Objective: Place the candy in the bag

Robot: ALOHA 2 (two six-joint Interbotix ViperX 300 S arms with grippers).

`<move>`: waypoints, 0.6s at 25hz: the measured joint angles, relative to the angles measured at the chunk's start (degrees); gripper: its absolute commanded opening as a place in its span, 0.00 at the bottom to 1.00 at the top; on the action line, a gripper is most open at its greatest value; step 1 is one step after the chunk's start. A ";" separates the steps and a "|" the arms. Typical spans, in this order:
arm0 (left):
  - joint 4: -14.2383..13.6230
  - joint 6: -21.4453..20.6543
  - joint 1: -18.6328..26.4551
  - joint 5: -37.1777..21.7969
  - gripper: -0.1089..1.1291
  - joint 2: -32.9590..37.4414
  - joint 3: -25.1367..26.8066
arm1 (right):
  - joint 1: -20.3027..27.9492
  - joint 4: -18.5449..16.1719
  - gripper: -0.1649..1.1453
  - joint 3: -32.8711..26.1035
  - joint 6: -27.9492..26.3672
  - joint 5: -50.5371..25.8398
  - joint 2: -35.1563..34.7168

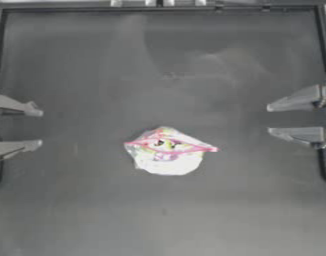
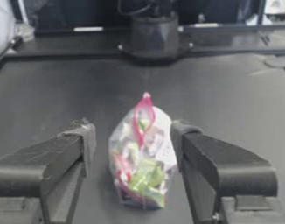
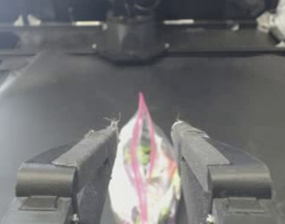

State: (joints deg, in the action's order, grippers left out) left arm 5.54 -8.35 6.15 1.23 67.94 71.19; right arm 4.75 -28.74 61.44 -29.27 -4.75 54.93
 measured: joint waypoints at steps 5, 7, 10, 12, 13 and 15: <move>0.00 0.00 0.00 0.00 0.80 0.00 -0.18 | 0.00 -0.09 0.73 0.35 -0.09 0.00 1.05; 0.00 0.00 0.00 0.09 0.80 0.00 -0.26 | 0.00 -0.09 0.73 0.35 0.00 0.00 1.49; 0.00 0.00 0.00 0.35 0.80 0.00 -0.35 | 0.00 -0.26 0.73 0.79 -0.18 0.44 2.02; 0.00 0.00 0.00 0.62 0.80 0.00 -0.44 | 0.00 -0.35 0.73 1.23 -0.18 1.41 2.55; -0.09 0.00 0.00 0.70 0.80 0.00 -0.35 | 0.00 -0.35 0.73 1.58 -0.18 2.11 3.08; 0.00 0.00 0.00 0.88 0.80 0.00 -0.44 | 0.00 -0.35 0.73 1.93 -0.26 2.99 3.78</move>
State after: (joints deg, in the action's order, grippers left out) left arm 5.54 -8.35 6.15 2.11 67.94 70.75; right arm 4.75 -29.09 63.37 -29.53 -1.76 58.71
